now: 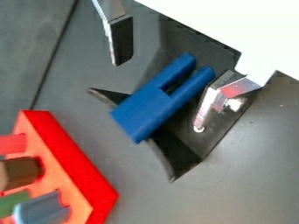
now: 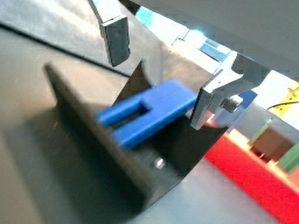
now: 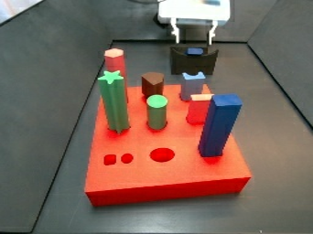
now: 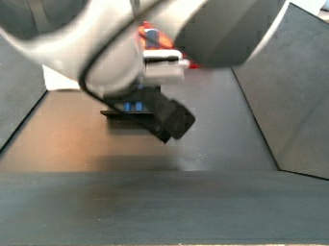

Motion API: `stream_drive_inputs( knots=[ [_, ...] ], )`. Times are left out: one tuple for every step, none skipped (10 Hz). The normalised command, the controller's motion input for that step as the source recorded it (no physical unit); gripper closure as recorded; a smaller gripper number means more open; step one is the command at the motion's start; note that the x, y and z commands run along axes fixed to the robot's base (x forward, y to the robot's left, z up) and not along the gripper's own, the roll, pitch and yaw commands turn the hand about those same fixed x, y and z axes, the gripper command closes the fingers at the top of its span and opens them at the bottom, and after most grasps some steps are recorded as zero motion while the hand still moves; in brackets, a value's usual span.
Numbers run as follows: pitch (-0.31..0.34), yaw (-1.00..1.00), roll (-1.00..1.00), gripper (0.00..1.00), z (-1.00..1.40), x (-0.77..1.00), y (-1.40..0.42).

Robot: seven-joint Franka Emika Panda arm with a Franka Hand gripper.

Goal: Pick up the square-circle object. Move up. Rotate the square-circle object. Place the square-circle object on the fixture. Regrasp the square-circle object. Move to above the board. Insert the square-circle object.
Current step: Regrasp the square-circle object.

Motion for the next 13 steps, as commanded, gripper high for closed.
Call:
stream_drive_inputs(
  knots=[
    [0.111,-0.05,0.06,0.00,0.96,-0.03,0.00],
    [0.096,-0.06,0.04,0.00,0.74,-0.02,0.00],
    [0.085,-0.06,0.05,0.00,0.55,-0.02,0.00],
    [0.072,-0.06,0.05,0.00,0.38,-0.02,0.00],
    [0.057,-0.06,0.05,0.00,0.21,-0.02,0.00],
    [0.053,-0.01,1.00,0.00,0.94,-0.06,-1.00],
    [0.051,0.00,1.00,0.00,0.96,-0.07,-1.00],
    [0.040,0.00,1.00,0.00,0.97,-0.09,-1.00],
    [0.031,-0.01,1.00,0.00,0.94,-0.12,-1.00],
    [0.023,-0.01,1.00,0.00,0.73,-0.11,-0.85],
    [0.021,-0.01,1.00,0.00,0.53,-0.09,-0.69],
    [0.019,0.00,1.00,0.00,0.32,-0.06,-0.51],
    [0.016,0.00,1.00,0.00,0.10,-0.05,-0.33]
  ],
)
